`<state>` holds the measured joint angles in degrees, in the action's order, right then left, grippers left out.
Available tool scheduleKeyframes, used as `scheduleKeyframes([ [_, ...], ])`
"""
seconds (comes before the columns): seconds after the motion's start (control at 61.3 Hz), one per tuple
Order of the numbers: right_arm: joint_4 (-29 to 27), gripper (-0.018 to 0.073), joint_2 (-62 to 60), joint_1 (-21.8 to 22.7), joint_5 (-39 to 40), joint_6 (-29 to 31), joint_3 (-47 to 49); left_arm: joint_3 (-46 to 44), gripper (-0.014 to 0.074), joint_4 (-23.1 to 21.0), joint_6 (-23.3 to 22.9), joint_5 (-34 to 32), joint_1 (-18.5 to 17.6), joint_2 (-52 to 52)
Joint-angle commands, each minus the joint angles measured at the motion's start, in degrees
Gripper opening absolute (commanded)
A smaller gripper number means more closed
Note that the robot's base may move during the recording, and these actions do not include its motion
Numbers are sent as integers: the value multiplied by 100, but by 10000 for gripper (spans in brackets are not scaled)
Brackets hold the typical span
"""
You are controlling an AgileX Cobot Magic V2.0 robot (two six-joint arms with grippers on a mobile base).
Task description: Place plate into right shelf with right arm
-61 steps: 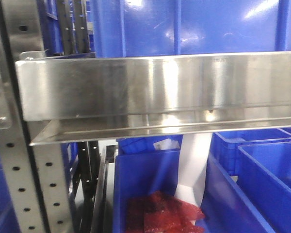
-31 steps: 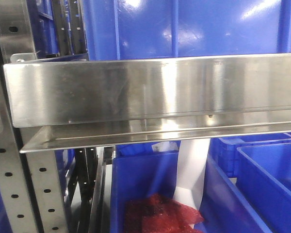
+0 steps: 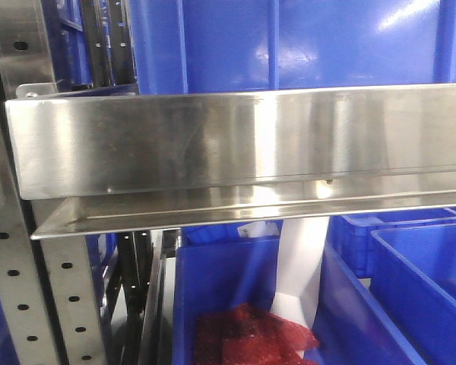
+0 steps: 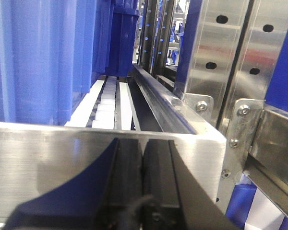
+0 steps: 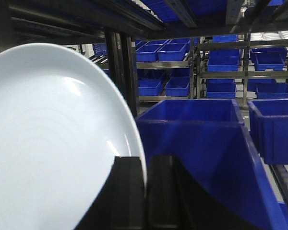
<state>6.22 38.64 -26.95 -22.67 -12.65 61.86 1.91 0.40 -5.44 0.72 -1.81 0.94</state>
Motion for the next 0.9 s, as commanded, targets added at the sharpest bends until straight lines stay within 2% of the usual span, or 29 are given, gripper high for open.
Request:
scheduleKeyframes([
  [0.0, 275, 55, 728, 9, 281, 10, 823, 41, -47, 1, -34, -512, 7, 62],
  [0.098, 532, 55, 1395, 9, 125, 10, 1467, 41, -47, 1, -34, -512, 7, 62],
  [0.212, 570, 55, 2132, 96, -152, 10, 2207, 41, -47, 1, -34, -512, 7, 62],
  [0.44, 570, 55, 3523, 794, -656, 10, 3489, 41, -47, 1, -34, -512, 7, 62],
  [0.62, 570, 55, 4462, 887, -626, 10, 3932, 41, -47, 1, -34, -512, 7, 62],
  [0.881, 570, 55, 5461, 879, -513, 10, 3959, 41, -47, 1, -34, -512, 7, 62],
])
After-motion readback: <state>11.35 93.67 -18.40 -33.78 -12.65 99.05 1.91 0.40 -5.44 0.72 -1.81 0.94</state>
